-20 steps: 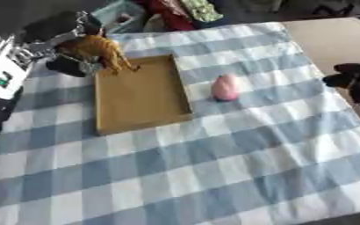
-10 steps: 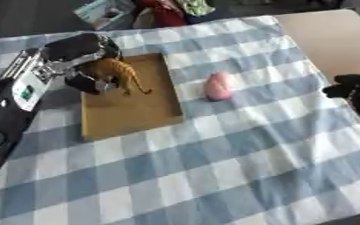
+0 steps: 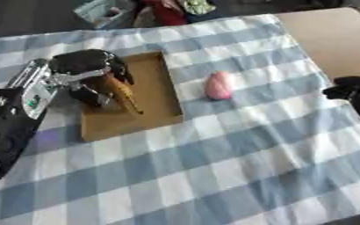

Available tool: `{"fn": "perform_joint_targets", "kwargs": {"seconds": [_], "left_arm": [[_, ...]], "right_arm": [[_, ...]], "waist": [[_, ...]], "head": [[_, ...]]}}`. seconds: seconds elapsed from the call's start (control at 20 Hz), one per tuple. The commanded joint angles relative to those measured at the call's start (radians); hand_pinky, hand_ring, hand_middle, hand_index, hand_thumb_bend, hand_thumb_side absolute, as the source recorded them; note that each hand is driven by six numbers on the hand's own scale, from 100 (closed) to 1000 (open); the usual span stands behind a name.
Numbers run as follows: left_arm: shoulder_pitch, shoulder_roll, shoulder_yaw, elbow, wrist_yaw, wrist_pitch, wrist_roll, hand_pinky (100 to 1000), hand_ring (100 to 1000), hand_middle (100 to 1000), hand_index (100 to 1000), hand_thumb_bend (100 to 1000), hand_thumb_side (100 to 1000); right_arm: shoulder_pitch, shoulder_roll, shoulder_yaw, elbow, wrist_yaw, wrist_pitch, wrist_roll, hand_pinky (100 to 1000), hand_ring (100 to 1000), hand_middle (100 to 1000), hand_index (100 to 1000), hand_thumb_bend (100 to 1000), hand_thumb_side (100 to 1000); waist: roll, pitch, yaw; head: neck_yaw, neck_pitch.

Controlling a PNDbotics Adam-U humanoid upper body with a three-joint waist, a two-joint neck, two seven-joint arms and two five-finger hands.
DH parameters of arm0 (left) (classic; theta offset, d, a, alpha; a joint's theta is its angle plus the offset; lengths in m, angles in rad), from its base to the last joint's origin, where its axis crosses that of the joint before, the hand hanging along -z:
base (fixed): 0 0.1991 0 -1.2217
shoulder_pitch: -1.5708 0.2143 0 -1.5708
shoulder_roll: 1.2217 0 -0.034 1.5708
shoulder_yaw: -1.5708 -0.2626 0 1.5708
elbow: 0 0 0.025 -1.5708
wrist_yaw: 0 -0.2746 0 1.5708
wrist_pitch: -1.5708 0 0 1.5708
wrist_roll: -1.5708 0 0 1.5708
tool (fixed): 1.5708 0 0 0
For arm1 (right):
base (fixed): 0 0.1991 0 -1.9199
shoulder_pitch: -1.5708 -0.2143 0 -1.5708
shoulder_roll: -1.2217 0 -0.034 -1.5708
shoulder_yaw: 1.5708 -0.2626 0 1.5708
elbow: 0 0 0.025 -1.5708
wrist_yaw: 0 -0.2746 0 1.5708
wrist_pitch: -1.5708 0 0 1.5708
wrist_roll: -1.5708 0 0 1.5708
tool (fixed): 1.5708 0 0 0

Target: Pick up objects on the table and place them in the box.

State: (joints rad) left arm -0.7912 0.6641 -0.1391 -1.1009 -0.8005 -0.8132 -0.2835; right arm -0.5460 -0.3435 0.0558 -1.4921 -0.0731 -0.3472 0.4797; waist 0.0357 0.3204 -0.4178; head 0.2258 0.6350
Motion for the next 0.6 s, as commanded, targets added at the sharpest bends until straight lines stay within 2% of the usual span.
{"fn": "perform_joint_targets", "kwargs": {"seconds": [0.05,0.35,0.6], "left_arm": [[-0.009,0.023,0.005,-0.019,-0.005,-0.027,-0.018,777,592,573,770,220,454],[-0.005,0.051,0.014,-0.043,0.020,-0.060,-0.050,796,640,622,797,344,541],[0.001,0.085,0.020,-0.073,0.034,-0.091,-0.080,807,705,698,822,479,612]], "right_arm": [[-0.011,-0.023,-0.011,-0.009,-0.006,-0.003,0.000,846,803,637,854,100,652],[-0.004,-0.022,-0.012,-0.007,-0.005,-0.004,0.001,846,803,637,855,100,648],[0.002,-0.023,-0.013,-0.004,-0.003,-0.004,0.001,846,803,637,855,100,642]], "waist": [[-0.004,-0.026,0.002],[-0.006,-0.041,0.009],[-0.008,-0.055,0.014]], "head": [[-0.002,-0.003],[-0.005,0.003],[-0.009,0.009]]}}
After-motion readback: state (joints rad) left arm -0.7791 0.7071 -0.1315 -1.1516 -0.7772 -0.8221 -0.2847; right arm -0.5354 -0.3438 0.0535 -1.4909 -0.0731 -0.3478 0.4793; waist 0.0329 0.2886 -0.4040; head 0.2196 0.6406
